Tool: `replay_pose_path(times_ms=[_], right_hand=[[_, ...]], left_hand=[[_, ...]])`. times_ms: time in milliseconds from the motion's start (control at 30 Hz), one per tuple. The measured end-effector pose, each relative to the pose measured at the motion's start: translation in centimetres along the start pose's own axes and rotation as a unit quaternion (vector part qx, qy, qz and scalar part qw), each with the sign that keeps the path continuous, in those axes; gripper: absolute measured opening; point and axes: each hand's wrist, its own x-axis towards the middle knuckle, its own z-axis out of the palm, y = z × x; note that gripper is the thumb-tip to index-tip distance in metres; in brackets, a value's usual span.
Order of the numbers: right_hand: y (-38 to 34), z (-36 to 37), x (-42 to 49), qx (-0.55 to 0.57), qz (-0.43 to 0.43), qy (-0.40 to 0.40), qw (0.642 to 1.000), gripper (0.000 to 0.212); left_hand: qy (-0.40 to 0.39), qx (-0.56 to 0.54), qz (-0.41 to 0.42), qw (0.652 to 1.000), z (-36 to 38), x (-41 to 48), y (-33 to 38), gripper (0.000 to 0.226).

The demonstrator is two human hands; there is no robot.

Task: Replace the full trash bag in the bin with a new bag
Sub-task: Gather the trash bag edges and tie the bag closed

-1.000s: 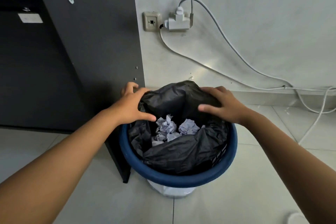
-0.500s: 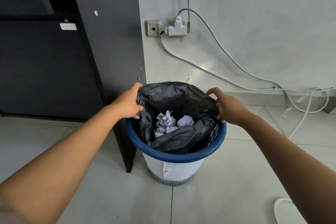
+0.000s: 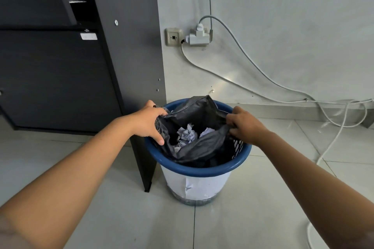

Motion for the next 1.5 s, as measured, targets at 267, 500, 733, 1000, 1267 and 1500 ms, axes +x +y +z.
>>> replay_pose_path(times_ms=[267,500,733,1000,1267,1500], right_hand=[[1.6,-2.0,-0.6,0.345,0.163,0.079,0.921,0.041],[1.0,-3.1,-0.8,0.623,0.197,0.016,0.757,0.029],[2.2,-2.5,-0.5,0.184,0.094,-0.007,0.979,0.049],[2.6,-2.3,-0.2,0.339,0.151,0.075,0.926,0.034],[0.2,-1.4,0.3,0.695,0.198,0.177,0.668,0.025],[-1.2,-0.6,1.1,0.798,0.199,0.172,0.542,0.028]], left_hand=[[0.160,0.014,0.054,0.986,-0.8,0.2,-0.5,0.007],[0.168,-0.143,0.045,0.974,0.8,1.2,0.3,0.024],[0.067,-0.087,0.062,0.992,0.4,0.8,-0.5,0.055],[0.253,-0.282,0.019,0.925,0.8,2.1,-1.1,0.042],[0.251,-0.569,-0.031,0.782,2.3,2.1,1.1,0.023],[0.182,-0.649,-0.037,0.737,2.3,2.0,2.5,0.018]])
